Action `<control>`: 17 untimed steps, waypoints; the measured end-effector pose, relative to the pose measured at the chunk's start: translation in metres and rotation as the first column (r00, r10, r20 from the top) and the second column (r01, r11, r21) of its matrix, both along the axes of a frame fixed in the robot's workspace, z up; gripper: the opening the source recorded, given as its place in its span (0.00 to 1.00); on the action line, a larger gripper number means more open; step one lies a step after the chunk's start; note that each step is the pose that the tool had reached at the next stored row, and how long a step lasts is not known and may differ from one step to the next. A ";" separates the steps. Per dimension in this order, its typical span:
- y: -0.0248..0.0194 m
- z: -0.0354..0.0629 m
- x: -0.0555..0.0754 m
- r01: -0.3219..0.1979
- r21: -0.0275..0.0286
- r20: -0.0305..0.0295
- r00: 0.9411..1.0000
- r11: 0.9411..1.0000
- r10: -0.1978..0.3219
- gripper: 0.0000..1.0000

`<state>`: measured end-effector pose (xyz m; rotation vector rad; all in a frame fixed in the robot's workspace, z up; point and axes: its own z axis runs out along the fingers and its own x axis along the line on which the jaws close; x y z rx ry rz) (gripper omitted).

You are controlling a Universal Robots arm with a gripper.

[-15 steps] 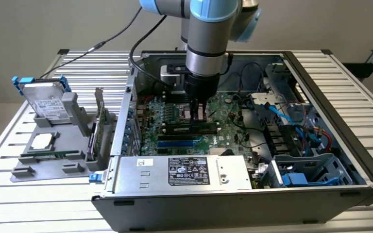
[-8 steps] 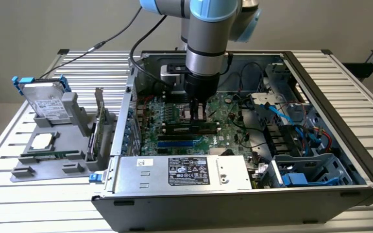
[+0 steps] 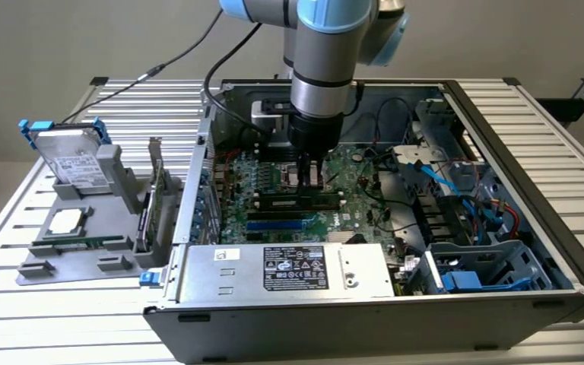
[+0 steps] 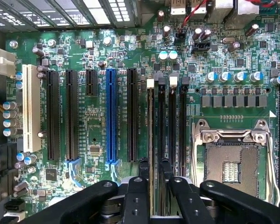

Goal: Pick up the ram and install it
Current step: 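Insert the ram into the slot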

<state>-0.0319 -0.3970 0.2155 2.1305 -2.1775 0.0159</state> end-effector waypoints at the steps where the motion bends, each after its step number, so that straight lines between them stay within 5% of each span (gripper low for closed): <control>1: 0.0002 0.0000 0.000 0.000 0.000 0.000 1.000 1.000 0.000 0.24; 8: 0.0011 0.0011 0.000 0.000 -0.001 0.000 1.000 1.000 0.000 0.24; 17: 0.0011 0.0144 0.000 0.000 -0.003 -0.001 1.000 1.000 0.000 0.24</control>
